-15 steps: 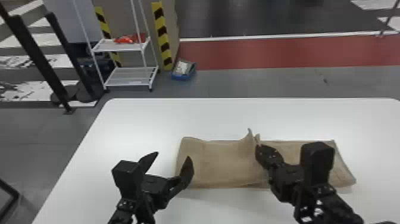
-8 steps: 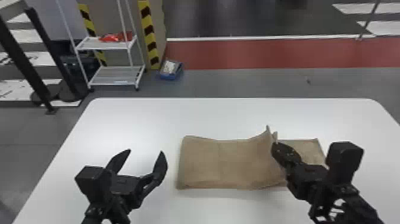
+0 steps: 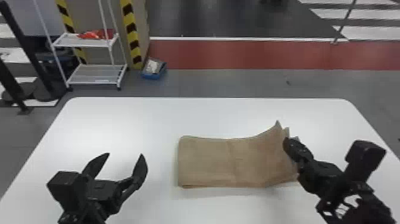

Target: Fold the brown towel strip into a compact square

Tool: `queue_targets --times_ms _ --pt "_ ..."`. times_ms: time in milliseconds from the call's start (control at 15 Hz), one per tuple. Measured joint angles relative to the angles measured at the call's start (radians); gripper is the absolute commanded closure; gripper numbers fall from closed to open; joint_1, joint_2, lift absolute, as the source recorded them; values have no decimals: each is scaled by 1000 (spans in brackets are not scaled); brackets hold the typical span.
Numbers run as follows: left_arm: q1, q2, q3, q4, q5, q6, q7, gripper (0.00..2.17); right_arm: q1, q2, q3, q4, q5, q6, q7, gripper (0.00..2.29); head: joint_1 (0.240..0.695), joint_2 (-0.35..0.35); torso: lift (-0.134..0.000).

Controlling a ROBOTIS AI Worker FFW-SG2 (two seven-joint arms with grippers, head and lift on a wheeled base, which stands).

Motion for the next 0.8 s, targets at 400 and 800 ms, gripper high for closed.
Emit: queue_targets --times_ms 400,800 --pt "10 3 -2 -7 -1 5 0 43 -18 0 -128 -62 -84 92 13 46 695 -78 -122" --pt "13 3 -19 -3 -5 8 -1 43 -37 -4 -186 -13 -68 202 25 80 695 -127 -122"
